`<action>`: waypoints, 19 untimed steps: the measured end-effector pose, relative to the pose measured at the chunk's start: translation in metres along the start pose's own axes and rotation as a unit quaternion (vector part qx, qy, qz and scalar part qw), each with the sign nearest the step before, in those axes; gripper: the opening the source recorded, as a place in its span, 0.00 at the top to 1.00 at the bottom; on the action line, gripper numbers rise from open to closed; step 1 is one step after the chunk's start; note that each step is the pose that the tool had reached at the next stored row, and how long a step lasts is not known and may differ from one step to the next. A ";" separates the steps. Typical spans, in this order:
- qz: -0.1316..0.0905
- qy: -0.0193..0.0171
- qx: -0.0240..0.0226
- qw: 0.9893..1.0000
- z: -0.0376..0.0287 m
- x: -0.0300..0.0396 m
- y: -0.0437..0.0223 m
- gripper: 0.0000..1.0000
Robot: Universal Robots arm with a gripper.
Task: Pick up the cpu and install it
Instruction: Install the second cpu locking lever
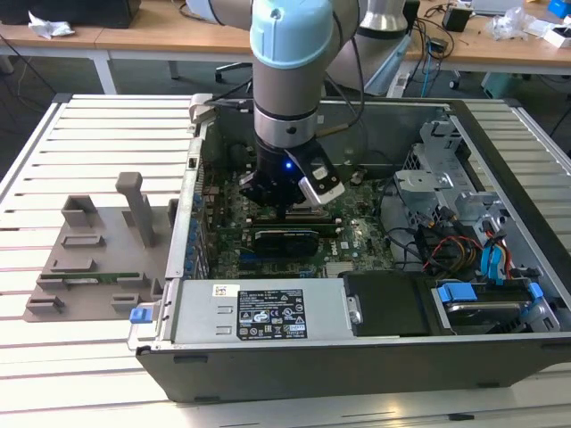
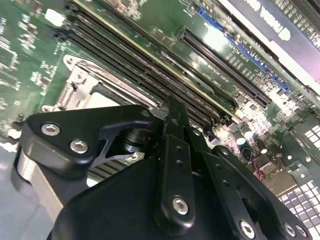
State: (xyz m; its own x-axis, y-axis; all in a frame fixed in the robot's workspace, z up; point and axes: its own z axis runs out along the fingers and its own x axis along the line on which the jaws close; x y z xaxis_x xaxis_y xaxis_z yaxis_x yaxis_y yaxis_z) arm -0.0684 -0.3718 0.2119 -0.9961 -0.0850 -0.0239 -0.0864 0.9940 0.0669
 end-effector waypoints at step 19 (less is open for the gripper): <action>-0.006 0.001 -0.007 1.000 0.0126 0.0092 0.0089 0.89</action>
State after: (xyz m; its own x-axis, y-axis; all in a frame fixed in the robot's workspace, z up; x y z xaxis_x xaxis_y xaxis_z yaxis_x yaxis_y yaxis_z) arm -0.0781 -0.3628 0.1997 -0.9950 -0.0971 -0.0233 -0.0986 0.9919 0.0799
